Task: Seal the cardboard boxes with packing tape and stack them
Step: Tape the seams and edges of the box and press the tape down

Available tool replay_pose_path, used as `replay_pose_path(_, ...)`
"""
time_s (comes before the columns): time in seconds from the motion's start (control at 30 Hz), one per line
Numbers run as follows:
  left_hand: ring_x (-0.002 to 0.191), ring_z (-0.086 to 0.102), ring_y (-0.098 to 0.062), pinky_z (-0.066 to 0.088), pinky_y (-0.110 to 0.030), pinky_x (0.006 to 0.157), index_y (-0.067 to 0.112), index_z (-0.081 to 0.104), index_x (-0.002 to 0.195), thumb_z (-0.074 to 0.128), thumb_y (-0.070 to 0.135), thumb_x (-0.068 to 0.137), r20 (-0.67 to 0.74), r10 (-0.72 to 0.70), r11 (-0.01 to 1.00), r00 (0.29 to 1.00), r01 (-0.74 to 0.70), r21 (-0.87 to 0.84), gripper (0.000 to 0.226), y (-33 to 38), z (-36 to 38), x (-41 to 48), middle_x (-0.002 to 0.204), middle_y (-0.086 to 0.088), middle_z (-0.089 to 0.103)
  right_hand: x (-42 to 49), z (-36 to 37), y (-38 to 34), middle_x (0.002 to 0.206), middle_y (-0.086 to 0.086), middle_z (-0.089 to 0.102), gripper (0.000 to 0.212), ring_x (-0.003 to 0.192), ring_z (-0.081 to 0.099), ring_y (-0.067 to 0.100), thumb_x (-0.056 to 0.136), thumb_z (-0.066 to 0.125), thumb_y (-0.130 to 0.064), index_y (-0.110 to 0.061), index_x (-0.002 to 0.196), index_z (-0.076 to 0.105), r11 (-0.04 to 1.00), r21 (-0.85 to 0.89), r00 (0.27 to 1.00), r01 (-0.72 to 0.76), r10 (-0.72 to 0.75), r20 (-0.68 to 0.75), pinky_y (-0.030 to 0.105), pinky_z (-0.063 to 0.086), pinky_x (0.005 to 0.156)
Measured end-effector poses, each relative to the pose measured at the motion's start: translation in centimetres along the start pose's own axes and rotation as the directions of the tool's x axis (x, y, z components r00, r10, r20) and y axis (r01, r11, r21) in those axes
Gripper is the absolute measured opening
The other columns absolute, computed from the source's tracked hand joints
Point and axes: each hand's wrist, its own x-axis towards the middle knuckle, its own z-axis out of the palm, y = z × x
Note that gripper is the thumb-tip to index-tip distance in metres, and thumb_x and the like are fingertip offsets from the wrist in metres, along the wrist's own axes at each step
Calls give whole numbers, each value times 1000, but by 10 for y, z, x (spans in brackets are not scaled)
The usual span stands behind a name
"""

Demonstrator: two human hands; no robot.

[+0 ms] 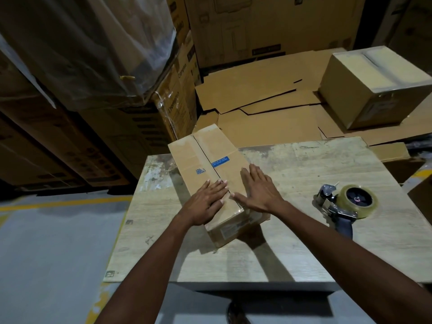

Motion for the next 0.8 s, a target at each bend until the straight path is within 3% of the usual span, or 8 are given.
replay_pose_path(0.13,154,19,-5,6,-36,129,17,45,153,42,31,103,-69,-21,997,997,16,-72,52,-2,8,2,163,3,34,2,5,2,172,16,-1,81,157,10,35,96,26,-77,-24,157,16,999,-47,1000,-15,14,-27,56,27,120)
replay_pose_path(0.37,140,49,-12,29,-36,124,7,70,129,61,22,93,-267,-59,982,962,8,-186,39,-3,17,0,141,-5,62,7,0,-2,173,10,3,63,157,12,31,108,30,-52,-16,159,18,998,23,998,-55,56,-19,55,28,119)
replay_pose_path(0.5,123,63,-11,47,-42,110,10,78,111,63,18,93,-395,-99,973,913,6,-230,25,-21,7,10,119,-2,75,16,-3,-1,171,11,11,66,156,17,30,108,31,-51,-12,159,20,996,62,998,-60,62,-32,53,28,121)
replay_pose_path(0.57,132,57,-15,40,-44,117,12,76,117,59,22,97,-393,-99,985,914,33,-172,28,-37,-5,20,127,-2,72,20,-4,-1,172,13,12,72,159,10,27,106,20,-56,-10,161,20,999,5,998,42,-42,-55,47,16,127)
replay_pose_path(0.67,153,27,-13,9,-37,128,15,58,144,44,34,105,-248,-137,989,959,120,-84,46,-64,-22,39,158,-2,43,27,-7,-5,172,8,0,73,159,-7,18,106,10,-56,-13,165,9,955,-128,963,267,-269,7,34,-7,127)
replay_pose_path(0.8,157,1,-10,-9,-37,126,19,27,161,31,48,109,-74,-222,975,972,222,2,60,-85,-37,67,170,1,12,41,-7,-15,170,1,-11,65,156,-16,11,110,15,-50,-19,164,-3,916,-102,917,388,-374,138,27,-13,125)
